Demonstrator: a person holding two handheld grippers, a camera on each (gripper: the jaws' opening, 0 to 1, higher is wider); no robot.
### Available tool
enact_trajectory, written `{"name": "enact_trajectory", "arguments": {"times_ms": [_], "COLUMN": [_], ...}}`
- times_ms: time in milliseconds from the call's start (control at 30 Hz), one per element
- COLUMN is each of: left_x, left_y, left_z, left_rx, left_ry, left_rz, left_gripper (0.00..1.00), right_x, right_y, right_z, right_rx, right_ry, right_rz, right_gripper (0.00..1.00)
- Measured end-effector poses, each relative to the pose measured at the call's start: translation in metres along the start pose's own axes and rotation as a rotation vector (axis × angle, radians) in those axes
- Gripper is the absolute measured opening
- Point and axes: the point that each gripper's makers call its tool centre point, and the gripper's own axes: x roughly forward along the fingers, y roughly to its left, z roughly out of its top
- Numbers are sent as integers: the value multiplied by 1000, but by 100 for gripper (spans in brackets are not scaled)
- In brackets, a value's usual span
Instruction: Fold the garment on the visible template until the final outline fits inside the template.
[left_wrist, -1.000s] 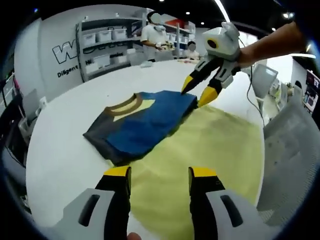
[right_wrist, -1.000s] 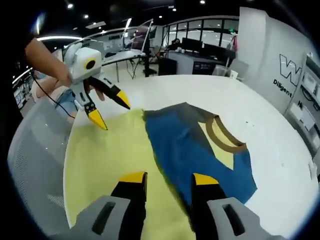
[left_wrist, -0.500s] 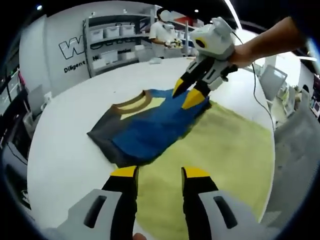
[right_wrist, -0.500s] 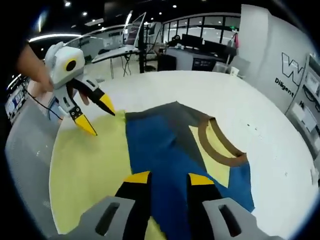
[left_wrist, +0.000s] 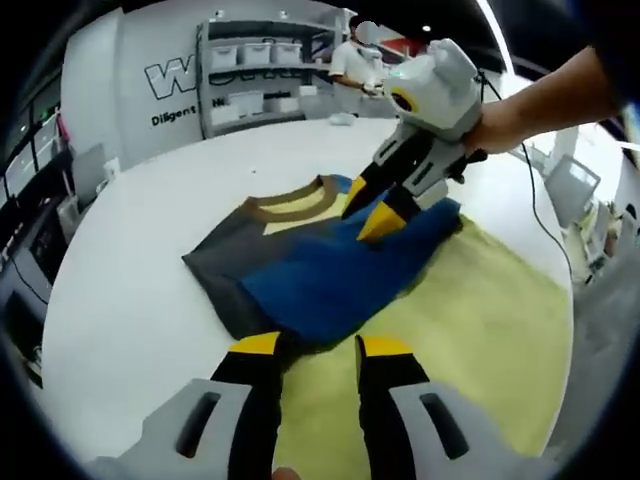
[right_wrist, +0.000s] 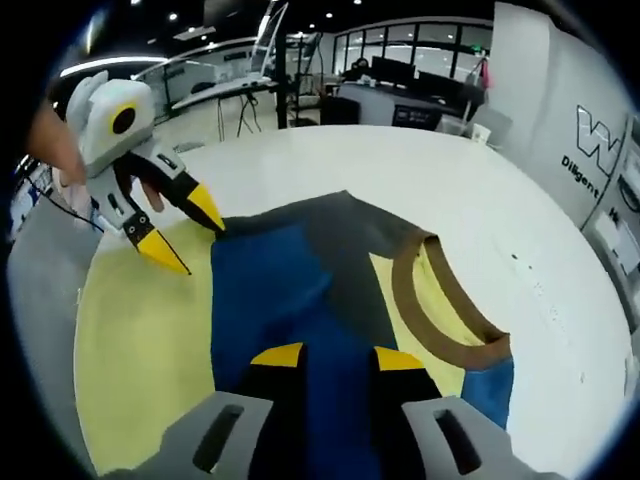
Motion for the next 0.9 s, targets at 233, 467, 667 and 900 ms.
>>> {"name": "enact_trajectory", "arguments": {"times_ms": [233,467,667,900], "left_x": [8,7,-4,-5], "left_y": [5,2,7,9], "left_z": [-9,-10,-10,-20], "left_rx": [-25,-42,-55,-44], "left_ry": [31,42,42,73], "left_rz": [2,-23,-10,-8], "left_gripper": [14,7,0,0], "right_x": [14,14,4,12], "right_y": [-2,3,-10,-7], "right_z": [3,1,15,11], "right_rx": [8,-42,-126,-17], "right_ry": [21,59,39,57], "right_rz": [32,29,-47,-32], "right_gripper": [18,0,0,0]}}
